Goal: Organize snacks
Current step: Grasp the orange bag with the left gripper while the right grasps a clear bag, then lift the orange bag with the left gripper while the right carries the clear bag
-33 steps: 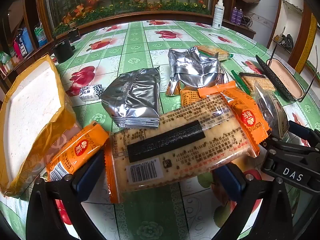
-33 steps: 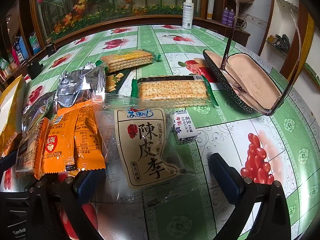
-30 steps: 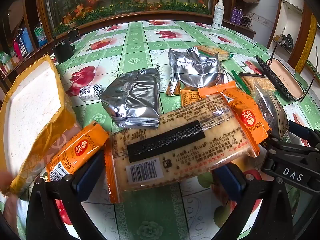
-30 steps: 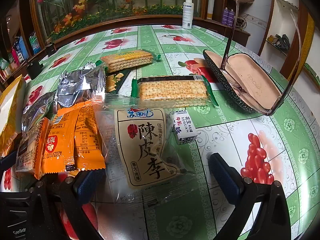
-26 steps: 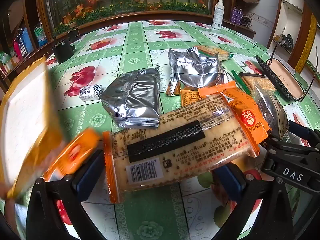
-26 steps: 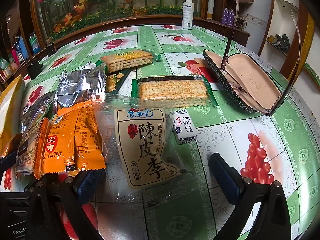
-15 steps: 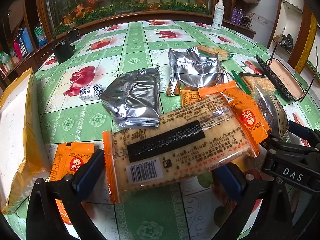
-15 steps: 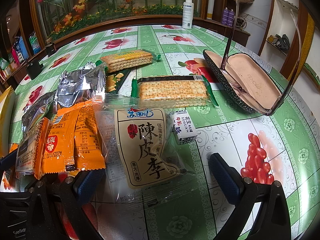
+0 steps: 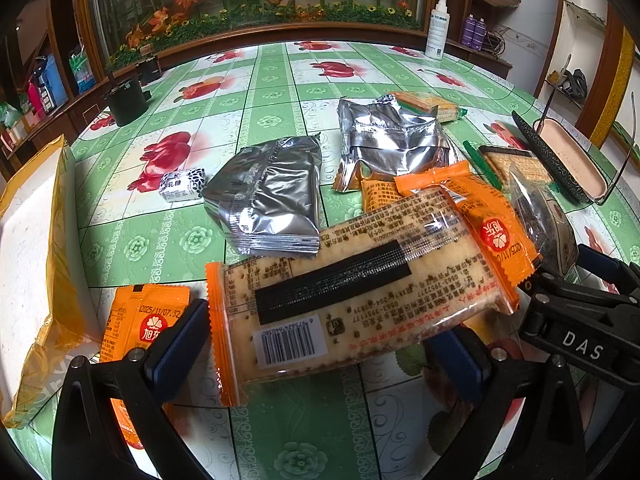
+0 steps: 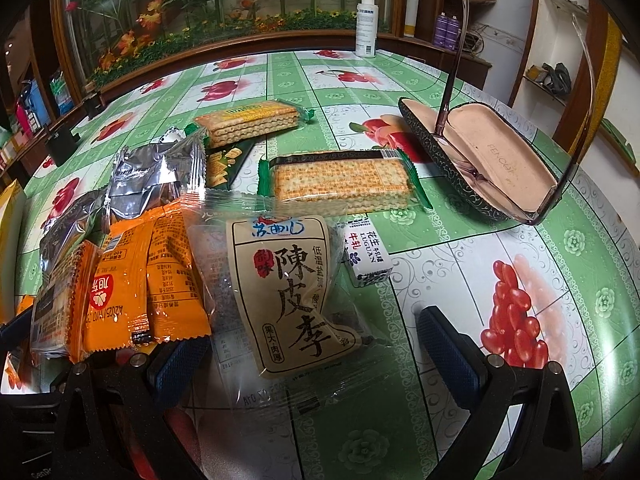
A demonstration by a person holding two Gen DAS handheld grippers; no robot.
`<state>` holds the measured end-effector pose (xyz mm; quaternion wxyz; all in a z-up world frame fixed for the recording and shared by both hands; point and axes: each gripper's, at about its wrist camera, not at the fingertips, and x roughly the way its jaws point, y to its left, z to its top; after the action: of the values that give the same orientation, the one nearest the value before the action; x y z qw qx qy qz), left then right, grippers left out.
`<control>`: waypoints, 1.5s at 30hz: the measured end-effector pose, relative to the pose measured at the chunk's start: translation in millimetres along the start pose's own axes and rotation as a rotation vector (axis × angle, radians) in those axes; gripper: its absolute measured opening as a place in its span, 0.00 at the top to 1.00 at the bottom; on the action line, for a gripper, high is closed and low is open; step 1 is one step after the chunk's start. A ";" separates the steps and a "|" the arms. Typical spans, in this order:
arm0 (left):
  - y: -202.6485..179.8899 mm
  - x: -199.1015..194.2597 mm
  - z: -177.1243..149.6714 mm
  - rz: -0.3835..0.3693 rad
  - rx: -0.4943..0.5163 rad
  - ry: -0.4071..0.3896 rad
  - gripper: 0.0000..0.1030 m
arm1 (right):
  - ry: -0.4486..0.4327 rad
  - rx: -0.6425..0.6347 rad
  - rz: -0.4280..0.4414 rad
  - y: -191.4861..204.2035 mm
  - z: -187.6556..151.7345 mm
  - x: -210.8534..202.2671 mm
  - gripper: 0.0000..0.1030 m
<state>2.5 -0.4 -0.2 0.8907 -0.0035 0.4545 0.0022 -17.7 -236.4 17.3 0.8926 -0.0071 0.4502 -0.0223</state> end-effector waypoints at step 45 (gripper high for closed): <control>74.7 -94.7 -90.1 -0.108 -0.258 -0.187 0.00 | 0.001 -0.406 0.262 51.3 -21.1 -31.2 0.46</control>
<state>-126.6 73.5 23.3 0.9201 -0.1422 0.3646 0.0132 -51.6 -183.5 28.2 0.8679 -0.1279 0.4430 0.1849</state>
